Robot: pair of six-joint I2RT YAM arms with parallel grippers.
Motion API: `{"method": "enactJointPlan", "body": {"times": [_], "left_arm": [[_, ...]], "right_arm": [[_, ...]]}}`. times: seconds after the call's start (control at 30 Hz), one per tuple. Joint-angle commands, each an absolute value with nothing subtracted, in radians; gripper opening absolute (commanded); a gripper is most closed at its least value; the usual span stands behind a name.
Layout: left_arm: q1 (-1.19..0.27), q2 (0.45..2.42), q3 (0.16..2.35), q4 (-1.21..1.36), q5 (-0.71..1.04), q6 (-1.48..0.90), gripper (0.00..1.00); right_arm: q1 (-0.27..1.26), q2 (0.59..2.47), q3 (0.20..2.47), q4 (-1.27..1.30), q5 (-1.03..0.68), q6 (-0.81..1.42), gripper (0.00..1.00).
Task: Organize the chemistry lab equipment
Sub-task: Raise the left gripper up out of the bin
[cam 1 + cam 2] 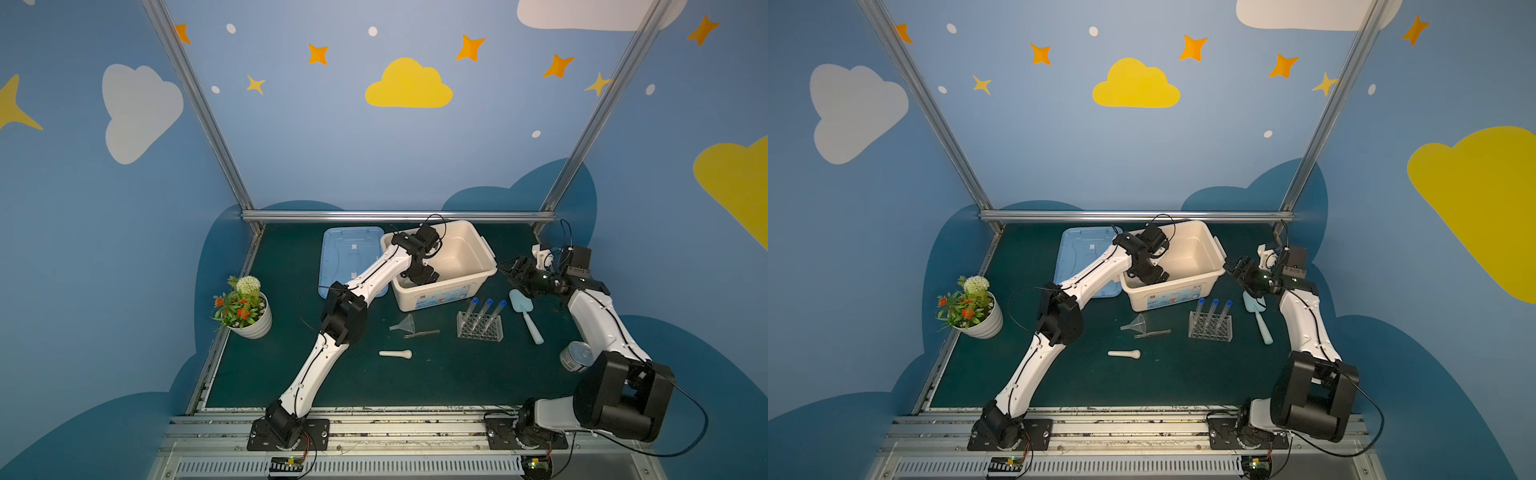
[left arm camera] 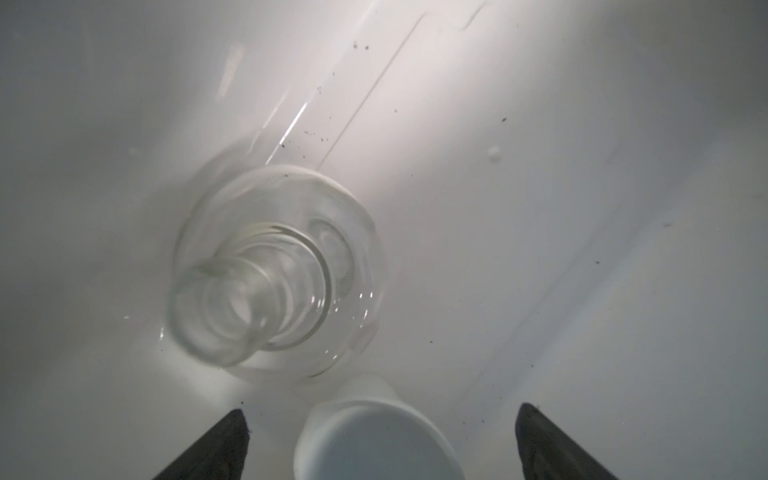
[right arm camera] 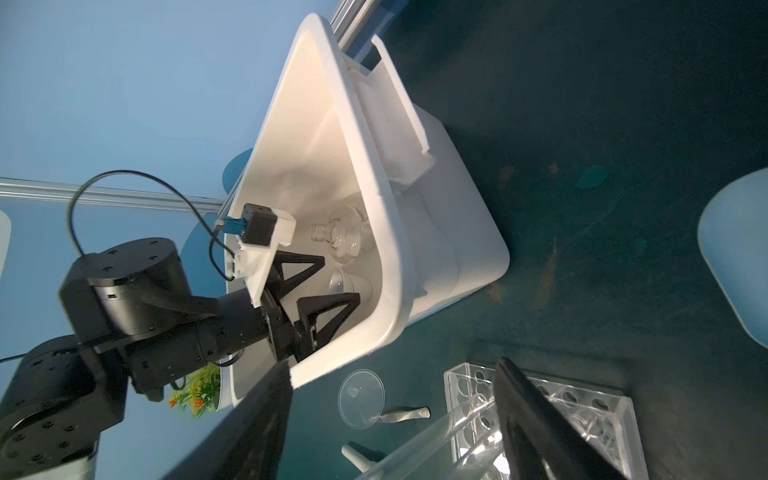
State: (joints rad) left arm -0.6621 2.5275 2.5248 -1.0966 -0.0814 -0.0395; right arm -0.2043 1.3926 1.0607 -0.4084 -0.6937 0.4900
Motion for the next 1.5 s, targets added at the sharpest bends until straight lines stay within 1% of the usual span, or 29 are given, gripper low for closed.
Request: {"method": "enactJointPlan", "body": {"times": [0.0,0.3,0.43,0.57,0.87,0.97,1.13,1.27,1.47], "left_arm": [[-0.664,2.429,2.562,-1.107,-0.064,-0.051,1.00],[-0.670,2.312,2.559,-1.098,-0.091,-0.047,1.00],[-0.673,2.247,2.505,-1.108,-0.129,-0.041,1.00],[-0.676,2.127,2.324,-1.028,-0.157,-0.037,1.00],[-0.675,1.773,1.762,-0.714,-0.222,-0.065,1.00],[-0.675,1.670,1.608,-0.635,-0.231,-0.072,1.00],[-0.675,1.523,1.411,-0.561,-0.192,-0.016,1.00],[-0.675,1.408,1.251,-0.512,-0.124,0.047,1.00],[-0.676,1.303,1.090,-0.510,-0.033,0.088,1.00]], "right_arm": [[-0.209,1.369,1.052,-0.411,-0.704,0.481,0.77],[-0.210,1.366,1.060,-0.413,-0.703,0.479,0.76],[-0.209,1.361,1.063,-0.411,-0.703,0.479,0.76],[-0.210,1.343,1.060,-0.408,-0.703,0.474,0.76],[-0.195,1.249,1.030,-0.359,-0.710,0.417,0.77],[-0.183,1.225,1.016,-0.349,-0.700,0.407,0.77],[-0.169,1.219,0.996,-0.314,-0.700,0.412,0.77],[-0.160,1.236,1.000,-0.311,-0.696,0.420,0.77],[-0.148,1.254,1.005,-0.304,-0.692,0.431,0.77]]}}
